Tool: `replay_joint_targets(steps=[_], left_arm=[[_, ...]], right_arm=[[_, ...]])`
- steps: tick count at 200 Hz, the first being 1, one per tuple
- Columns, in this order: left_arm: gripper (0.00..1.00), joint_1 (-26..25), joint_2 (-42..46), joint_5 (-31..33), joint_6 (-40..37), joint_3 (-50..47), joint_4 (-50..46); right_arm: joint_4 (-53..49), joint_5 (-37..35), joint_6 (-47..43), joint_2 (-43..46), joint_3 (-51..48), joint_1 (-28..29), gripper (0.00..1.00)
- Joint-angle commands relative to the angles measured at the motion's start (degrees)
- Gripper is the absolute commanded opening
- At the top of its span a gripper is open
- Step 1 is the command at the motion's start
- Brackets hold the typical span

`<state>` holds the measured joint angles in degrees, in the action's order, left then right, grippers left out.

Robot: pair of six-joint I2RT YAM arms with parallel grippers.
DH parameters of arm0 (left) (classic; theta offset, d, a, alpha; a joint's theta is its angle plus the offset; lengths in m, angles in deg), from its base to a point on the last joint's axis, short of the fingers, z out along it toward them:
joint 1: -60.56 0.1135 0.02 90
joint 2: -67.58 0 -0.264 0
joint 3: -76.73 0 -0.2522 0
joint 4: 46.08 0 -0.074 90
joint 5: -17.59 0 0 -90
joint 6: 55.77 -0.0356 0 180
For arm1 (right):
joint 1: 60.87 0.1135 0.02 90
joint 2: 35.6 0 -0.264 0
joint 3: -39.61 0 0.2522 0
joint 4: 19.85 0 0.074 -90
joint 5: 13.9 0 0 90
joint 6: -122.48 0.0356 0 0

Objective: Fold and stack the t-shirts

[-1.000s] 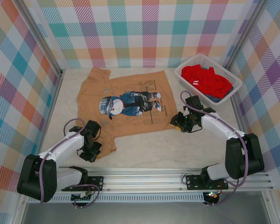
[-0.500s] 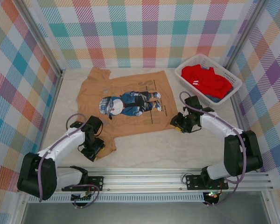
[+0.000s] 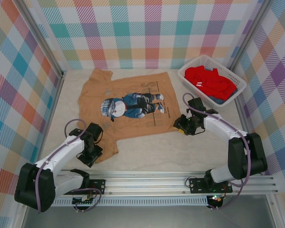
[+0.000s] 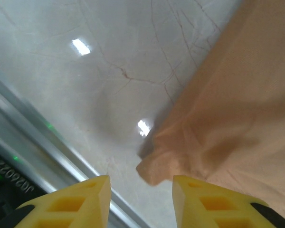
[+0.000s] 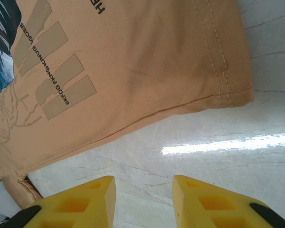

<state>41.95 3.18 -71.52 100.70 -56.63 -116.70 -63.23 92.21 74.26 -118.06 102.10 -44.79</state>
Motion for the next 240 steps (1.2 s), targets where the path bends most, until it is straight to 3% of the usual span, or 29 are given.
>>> replay_joint_targets(steps=[1, 22, 45, 81, 184, 240], left_arm=[[0.37, 0.27, -2.49, -1.13, 0.50, -2.72, 6.71], [0.29, 0.28, -3.56, -0.88, 0.31, -3.96, 11.24], [0.00, 0.11, -3.32, -0.91, 0.67, -3.32, 13.60], [0.00, -0.20, 4.80, 7.67, 1.10, 2.07, 0.09], [0.00, -0.02, 11.23, 5.63, 2.96, 0.99, -2.48], [0.00, -0.02, 10.70, 5.63, 2.15, 3.30, -3.20]], right_arm=[[-0.15, 0.24, 0.00, 1.13, 0.06, -0.33, 0.36], [-0.69, -1.25, -0.31, 2.25, -0.21, -0.52, 0.37], [-2.62, -6.38, 0.44, 3.73, -0.42, -1.66, 0.40], [0.76, -7.47, 2.45, 1.16, -0.36, -4.12, 0.39], [6.62, -6.81, 7.09, -12.99, 2.35, -4.47, 0.30], [0.94, -10.29, 9.55, -9.48, 2.17, -4.47, 0.36]])
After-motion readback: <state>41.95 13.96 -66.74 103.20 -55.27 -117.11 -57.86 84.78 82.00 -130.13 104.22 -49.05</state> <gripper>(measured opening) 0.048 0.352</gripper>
